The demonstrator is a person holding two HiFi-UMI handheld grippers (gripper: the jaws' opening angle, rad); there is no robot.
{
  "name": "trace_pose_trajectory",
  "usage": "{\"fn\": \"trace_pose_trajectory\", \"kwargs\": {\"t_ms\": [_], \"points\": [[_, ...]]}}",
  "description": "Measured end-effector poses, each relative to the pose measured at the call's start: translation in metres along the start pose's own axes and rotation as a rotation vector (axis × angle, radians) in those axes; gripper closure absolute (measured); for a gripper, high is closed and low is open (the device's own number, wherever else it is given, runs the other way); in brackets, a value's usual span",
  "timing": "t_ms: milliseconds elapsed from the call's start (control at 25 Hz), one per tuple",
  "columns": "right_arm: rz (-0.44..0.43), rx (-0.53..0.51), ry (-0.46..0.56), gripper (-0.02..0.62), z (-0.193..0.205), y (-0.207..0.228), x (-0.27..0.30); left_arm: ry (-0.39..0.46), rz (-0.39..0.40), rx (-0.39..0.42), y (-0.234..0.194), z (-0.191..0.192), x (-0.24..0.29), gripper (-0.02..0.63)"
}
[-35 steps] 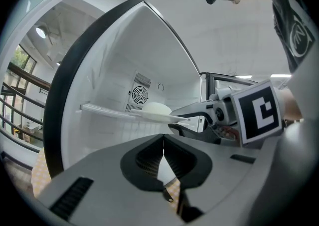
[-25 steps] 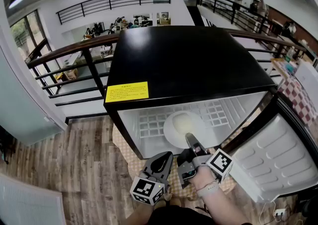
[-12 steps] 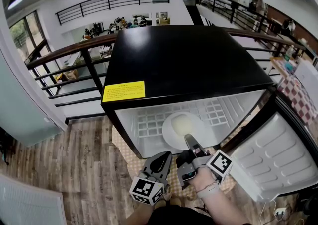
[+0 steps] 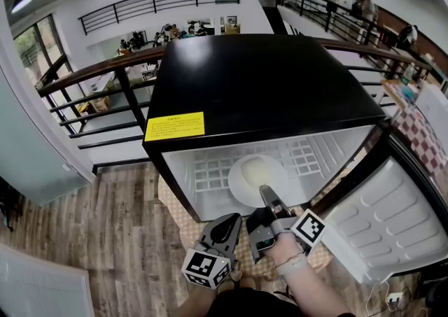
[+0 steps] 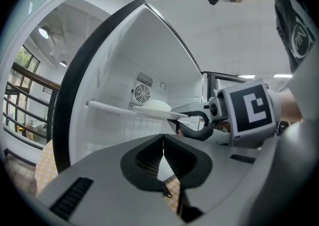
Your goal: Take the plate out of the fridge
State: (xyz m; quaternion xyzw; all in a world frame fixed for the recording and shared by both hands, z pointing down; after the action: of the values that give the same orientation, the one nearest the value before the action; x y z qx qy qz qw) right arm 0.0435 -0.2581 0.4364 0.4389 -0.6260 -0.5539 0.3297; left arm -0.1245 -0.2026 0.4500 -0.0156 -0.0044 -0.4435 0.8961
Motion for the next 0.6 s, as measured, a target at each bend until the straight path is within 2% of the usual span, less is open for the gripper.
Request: {"fn": "trace_pose_trajectory", "kwargs": {"t_ms": [600], "points": [[-0.012,0.007,0.002,0.545,0.001,-0.001,-0.014,-0.004,0.015,0.013,0.000,-0.002,-0.009,0.597]]}}
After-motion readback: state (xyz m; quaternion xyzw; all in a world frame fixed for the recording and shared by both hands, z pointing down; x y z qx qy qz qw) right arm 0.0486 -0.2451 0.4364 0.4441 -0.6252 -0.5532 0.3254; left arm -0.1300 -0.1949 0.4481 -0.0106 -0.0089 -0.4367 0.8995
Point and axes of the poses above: the fingertips, and each gripper's own axes: x forward along the fingers, y to its right, z out of its underside, the point moved 9 cm from there along -x, backward along the fingers, and after that the axes turned 10 degrees about x, right-handed, at the moved point
